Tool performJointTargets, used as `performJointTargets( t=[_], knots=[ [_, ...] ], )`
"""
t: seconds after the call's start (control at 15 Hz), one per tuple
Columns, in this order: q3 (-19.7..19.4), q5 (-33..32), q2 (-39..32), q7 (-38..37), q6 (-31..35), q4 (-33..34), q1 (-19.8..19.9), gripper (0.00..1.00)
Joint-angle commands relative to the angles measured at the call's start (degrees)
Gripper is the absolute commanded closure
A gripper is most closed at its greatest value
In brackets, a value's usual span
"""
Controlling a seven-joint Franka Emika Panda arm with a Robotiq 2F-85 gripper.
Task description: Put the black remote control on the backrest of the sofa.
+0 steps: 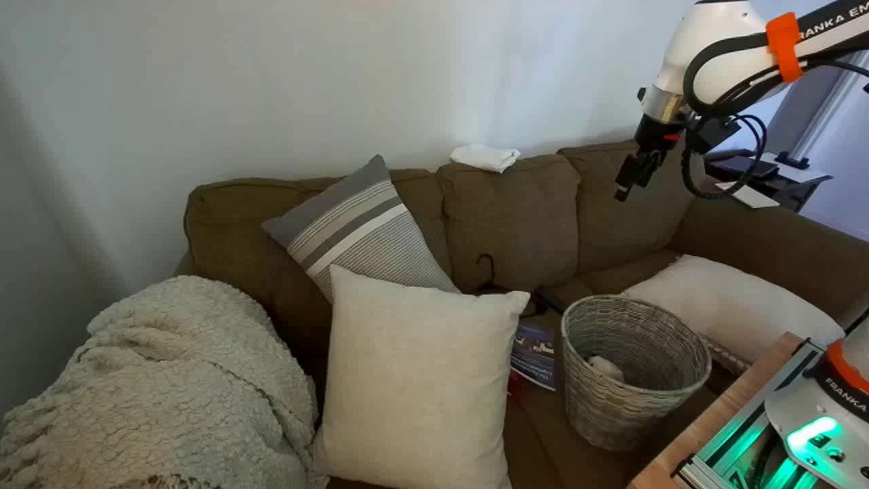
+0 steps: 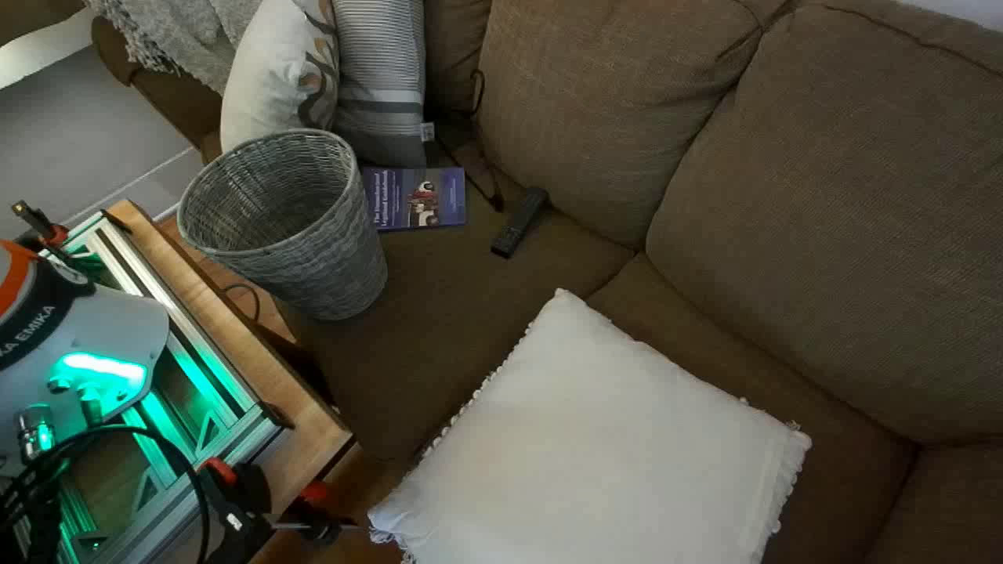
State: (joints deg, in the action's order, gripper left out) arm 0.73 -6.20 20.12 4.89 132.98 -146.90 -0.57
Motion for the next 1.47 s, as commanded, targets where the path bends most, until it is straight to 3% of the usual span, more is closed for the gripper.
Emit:
performJointTargets(
  t=[0.0, 0.47, 0.67, 0.87, 1.07, 1.33, 1.4],
  knots=[
    [-0.1, 0.0, 0.0, 0.0, -0.1, 0.1, -0.1, 0.0],
    [-0.6, 0.0, -0.9, -0.5, 0.7, 0.8, 0.6, 0.0],
    [-5.1, 1.1, -9.6, 5.4, 3.6, 7.5, 2.4, 0.0],
    [-8.2, 1.4, -18.9, 11.4, -0.4, 16.5, 4.1, 0.0],
    [-8.6, -1.3, -29.4, 14.9, -7.4, 25.9, 5.9, 0.0],
    [-6.1, 1.1, -43.9, 23.0, -13.6, 37.4, 7.5, 0.0],
    [-6.5, -0.4, -36.2, 18.7, -9.9, 30.0, 7.0, 0.0]
  ],
)
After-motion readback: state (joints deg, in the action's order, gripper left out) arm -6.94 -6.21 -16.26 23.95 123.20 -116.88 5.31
